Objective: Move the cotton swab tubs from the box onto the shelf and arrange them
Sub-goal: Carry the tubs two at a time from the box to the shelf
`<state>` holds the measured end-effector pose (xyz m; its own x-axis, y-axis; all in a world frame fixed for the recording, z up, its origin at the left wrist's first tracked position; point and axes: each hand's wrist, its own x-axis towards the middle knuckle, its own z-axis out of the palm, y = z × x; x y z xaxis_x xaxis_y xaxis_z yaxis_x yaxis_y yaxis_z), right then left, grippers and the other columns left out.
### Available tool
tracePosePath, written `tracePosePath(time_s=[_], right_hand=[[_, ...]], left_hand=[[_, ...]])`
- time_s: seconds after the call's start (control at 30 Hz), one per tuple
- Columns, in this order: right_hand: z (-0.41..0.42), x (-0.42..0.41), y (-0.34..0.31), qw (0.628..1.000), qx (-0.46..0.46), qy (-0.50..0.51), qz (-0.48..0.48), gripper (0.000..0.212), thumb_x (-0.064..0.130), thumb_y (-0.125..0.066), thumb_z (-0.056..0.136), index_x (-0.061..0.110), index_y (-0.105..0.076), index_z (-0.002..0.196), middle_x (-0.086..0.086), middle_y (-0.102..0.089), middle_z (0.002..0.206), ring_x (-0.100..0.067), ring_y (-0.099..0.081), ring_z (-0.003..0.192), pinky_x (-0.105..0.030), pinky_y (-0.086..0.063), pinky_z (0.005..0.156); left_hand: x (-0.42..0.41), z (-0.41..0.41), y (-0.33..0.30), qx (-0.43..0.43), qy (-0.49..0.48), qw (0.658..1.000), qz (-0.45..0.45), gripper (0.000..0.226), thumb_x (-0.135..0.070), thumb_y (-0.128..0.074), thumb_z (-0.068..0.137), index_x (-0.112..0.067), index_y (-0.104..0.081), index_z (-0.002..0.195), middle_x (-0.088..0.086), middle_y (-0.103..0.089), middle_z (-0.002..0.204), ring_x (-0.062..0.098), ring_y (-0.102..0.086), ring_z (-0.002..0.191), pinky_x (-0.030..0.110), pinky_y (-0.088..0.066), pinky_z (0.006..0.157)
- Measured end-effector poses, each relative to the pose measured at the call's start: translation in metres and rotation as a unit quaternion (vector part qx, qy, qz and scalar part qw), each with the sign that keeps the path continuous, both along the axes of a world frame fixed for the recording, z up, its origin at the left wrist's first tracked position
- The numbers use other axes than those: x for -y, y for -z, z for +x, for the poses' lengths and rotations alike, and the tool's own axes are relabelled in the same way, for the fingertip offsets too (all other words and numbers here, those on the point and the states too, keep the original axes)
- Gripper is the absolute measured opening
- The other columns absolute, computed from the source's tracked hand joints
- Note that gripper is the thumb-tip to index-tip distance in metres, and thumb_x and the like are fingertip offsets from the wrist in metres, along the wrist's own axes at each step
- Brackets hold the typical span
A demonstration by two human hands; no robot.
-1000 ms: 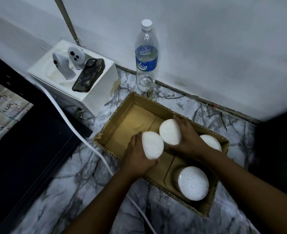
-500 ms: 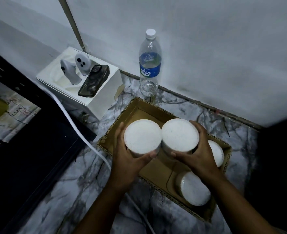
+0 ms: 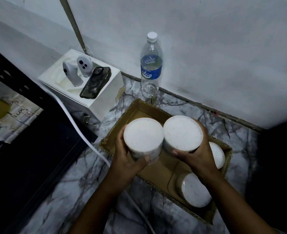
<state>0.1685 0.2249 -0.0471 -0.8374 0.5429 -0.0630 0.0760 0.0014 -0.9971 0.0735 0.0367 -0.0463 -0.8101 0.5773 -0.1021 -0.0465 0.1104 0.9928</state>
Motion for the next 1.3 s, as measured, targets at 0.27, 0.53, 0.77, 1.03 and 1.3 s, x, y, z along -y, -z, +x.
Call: tracePosePath(time_s=[0.27,0.53,0.77,1.03,1.3], right_hand=[[-0.009,0.008,-0.007,1.000,-0.017,0.009,0.024,0.094,0.038,-0.085,0.043,0.043,-0.038,0.124,0.020,-0.047,0.129,0.007,-0.048,0.117,-0.011,-0.049,0.086],[-0.011,0.011,-0.013,0.999,-0.021,0.009,0.035,0.097,0.041,-0.085,0.043,0.045,-0.035,0.126,0.015,-0.045,0.133,0.003,-0.047,0.121,-0.015,-0.049,0.092],[-0.013,0.010,-0.016,0.998,-0.020,0.006,0.061,0.095,0.043,-0.085,0.045,0.046,-0.035,0.126,0.019,-0.044,0.132,0.005,-0.046,0.121,-0.011,-0.047,0.090],[-0.013,0.013,-0.020,0.998,-0.018,0.005,0.066,0.096,0.043,-0.085,0.045,0.049,-0.035,0.126,0.031,-0.042,0.128,0.009,-0.045,0.120,-0.007,-0.046,0.087],[-0.013,0.019,-0.029,0.998,-0.009,0.003,0.065,0.095,0.046,-0.084,0.043,0.058,-0.033,0.122,0.027,-0.042,0.131,0.008,-0.043,0.122,-0.012,-0.047,0.089]], left_hand=[[-0.002,0.000,-0.005,-0.039,-0.064,0.997,-0.010,0.107,-0.050,-0.088,0.045,-0.030,-0.030,0.133,-0.006,-0.044,0.137,0.002,-0.047,0.125,0.011,-0.045,0.091],[0.000,0.002,-0.010,-0.050,-0.047,0.998,0.001,0.107,-0.053,-0.082,0.057,-0.022,-0.020,0.138,-0.023,-0.037,0.137,-0.005,-0.043,0.125,0.010,-0.043,0.092],[0.004,-0.006,-0.010,-0.033,-0.054,0.998,-0.011,0.120,-0.037,-0.085,0.048,-0.024,-0.016,0.145,-0.014,-0.038,0.139,-0.002,-0.043,0.126,0.009,-0.045,0.089],[0.004,-0.007,-0.012,-0.047,-0.107,0.993,0.013,0.102,-0.032,-0.086,0.048,-0.031,-0.031,0.134,-0.004,-0.045,0.137,0.006,-0.048,0.125,0.013,-0.048,0.087],[0.010,-0.007,-0.020,-0.082,-0.136,0.987,0.004,0.104,-0.038,-0.085,0.048,-0.028,-0.030,0.136,-0.013,-0.045,0.135,0.001,-0.047,0.124,0.013,-0.045,0.094]])
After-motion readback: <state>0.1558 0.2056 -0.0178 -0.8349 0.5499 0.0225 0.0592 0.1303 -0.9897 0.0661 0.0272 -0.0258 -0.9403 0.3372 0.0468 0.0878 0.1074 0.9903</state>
